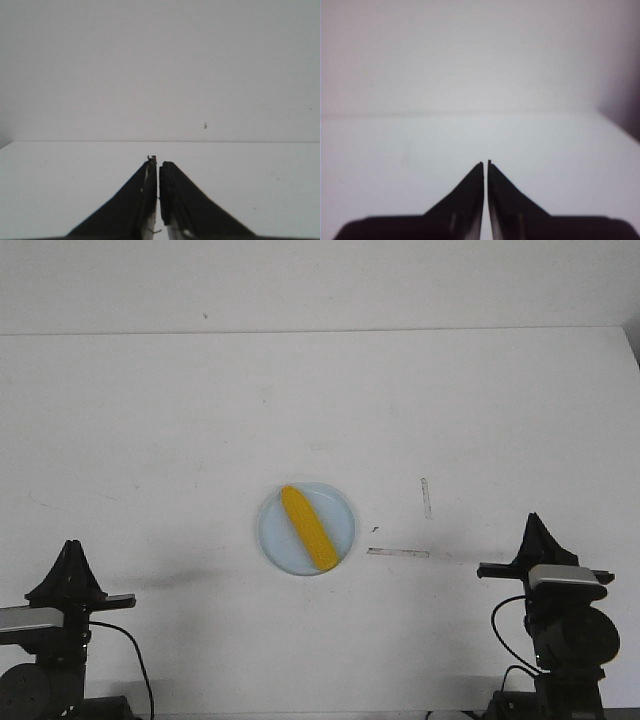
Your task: Place corn on plate with both arms
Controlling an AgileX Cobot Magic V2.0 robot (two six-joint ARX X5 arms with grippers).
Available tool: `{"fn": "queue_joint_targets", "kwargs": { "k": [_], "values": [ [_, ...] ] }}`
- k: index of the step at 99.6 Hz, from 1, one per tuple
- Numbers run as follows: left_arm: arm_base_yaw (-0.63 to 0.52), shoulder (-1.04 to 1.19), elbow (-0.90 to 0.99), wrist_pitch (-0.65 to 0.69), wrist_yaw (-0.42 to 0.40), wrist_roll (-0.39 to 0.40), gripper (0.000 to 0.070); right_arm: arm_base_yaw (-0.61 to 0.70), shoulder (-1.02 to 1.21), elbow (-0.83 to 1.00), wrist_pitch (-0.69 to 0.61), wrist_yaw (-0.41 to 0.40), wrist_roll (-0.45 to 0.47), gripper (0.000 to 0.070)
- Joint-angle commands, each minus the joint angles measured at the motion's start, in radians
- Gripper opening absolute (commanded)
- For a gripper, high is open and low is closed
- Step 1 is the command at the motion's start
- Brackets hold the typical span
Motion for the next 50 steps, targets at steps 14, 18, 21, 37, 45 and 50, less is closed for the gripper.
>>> {"fn": "queue_joint_targets", "kwargs": {
  "k": [14, 18, 21, 37, 45, 50],
  "values": [
    [0.002, -0.002, 0.007, 0.012, -0.001, -0.009, 0.0001, 0.002, -0.107, 0.001, 0.01, -0.002, 0.006, 0.0015],
    [0.002, -0.002, 0.007, 0.012, -0.001, -0.009, 0.0001, 0.002, -0.122, 0.001, 0.01, -0.001, 0.005, 0.0015],
    [0.002, -0.002, 0.007, 0.012, -0.001, -0.009, 0.0001, 0.002, -0.132, 0.001, 0.011, 0.002, 0.005, 0.0015],
    [0.002, -0.002, 0.007, 0.012, -0.001, -0.009, 0.0001, 0.001, -0.155, 0.001, 0.023, 0.0, 0.005, 0.0015],
    [0.002, -0.002, 0.007, 0.012, -0.001, -0.009, 0.0001, 0.001, -0.155, 0.001, 0.031, 0.0, 0.005, 0.0015],
    [0.002, -0.002, 0.007, 0.012, -0.001, -0.009, 0.0001, 0.001, -0.155, 0.001, 0.036, 0.0, 0.005, 0.0015]
  ]
}}
